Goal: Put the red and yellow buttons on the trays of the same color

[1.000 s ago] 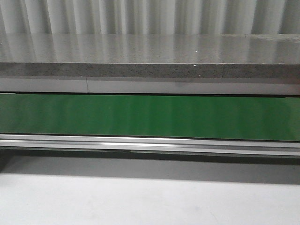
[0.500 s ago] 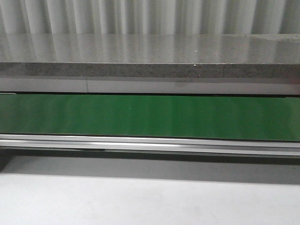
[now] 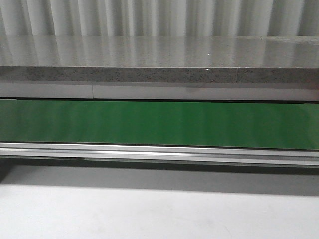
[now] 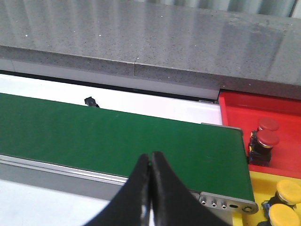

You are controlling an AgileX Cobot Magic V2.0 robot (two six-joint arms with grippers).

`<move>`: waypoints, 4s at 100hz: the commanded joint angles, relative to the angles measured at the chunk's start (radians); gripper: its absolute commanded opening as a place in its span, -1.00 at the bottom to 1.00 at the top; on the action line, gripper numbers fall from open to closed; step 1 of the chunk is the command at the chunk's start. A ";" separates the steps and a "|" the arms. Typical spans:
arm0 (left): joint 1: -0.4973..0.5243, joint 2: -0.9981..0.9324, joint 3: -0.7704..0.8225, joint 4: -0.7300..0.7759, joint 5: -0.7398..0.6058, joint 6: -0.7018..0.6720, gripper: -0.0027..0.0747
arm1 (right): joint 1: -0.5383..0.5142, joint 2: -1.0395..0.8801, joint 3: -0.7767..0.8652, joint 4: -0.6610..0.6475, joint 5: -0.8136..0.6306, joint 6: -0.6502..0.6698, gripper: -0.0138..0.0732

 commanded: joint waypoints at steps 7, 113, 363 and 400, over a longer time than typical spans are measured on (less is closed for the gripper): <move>0.004 -0.013 -0.036 -0.016 0.006 -0.019 0.29 | 0.001 0.014 -0.017 0.000 -0.068 -0.008 -0.83; 0.005 -0.114 -0.049 0.113 0.015 0.324 -0.64 | 0.001 0.014 -0.017 0.000 -0.068 -0.008 -0.83; 0.136 -0.086 -0.063 0.017 0.114 0.541 0.52 | 0.001 0.014 -0.017 0.000 -0.068 -0.008 -0.83; 0.136 0.032 -0.067 0.023 -0.066 0.541 0.52 | 0.000 0.014 -0.017 0.000 -0.068 -0.008 -0.83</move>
